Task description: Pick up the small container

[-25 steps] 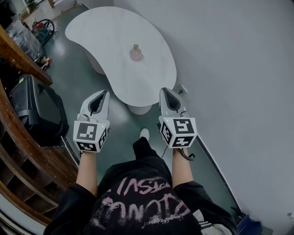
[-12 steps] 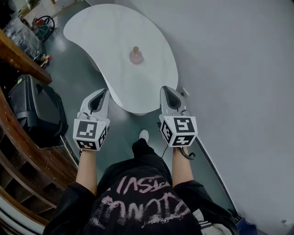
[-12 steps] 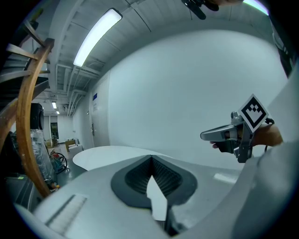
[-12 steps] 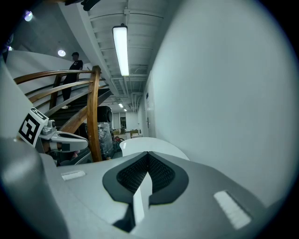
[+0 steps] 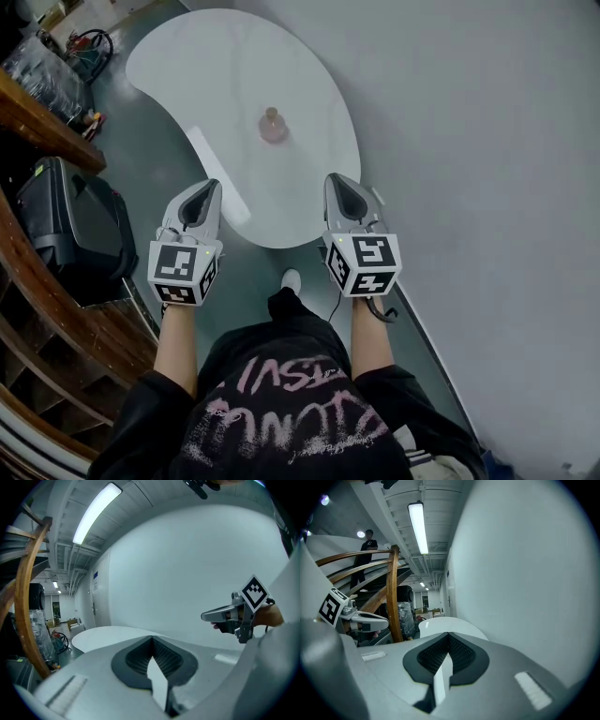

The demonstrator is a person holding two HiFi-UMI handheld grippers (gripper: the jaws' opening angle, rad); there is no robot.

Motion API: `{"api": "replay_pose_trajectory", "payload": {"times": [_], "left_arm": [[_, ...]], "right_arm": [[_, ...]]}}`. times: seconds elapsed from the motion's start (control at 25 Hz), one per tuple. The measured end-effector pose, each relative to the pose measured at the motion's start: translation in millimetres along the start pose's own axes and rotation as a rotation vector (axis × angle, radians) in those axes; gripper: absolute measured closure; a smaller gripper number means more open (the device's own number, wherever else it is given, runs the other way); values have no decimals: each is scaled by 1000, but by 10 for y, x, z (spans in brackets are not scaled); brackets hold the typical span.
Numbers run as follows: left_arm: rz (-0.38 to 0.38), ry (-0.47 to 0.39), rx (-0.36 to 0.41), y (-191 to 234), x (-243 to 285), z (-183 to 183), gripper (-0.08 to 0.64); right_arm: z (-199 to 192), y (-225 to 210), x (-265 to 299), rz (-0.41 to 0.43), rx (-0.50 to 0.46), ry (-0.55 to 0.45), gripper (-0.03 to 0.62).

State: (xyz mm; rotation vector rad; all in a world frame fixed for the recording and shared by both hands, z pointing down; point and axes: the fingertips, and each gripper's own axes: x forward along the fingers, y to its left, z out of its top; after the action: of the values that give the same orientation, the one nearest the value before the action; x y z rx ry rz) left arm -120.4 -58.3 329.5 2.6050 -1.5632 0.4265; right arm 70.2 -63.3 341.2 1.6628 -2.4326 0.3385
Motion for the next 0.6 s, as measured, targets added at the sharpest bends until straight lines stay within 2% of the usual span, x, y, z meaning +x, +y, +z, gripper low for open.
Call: {"api": "replay_pose_trajectory", "payload": {"times": [0.4, 0.6], "left_arm": [[33, 22, 3, 8, 403, 150, 560], [42, 20, 4, 42, 487, 148, 560]], "right_arm": [[122, -346, 308, 31, 8, 8, 580], [118, -354, 393, 51, 5, 11, 580]]}}
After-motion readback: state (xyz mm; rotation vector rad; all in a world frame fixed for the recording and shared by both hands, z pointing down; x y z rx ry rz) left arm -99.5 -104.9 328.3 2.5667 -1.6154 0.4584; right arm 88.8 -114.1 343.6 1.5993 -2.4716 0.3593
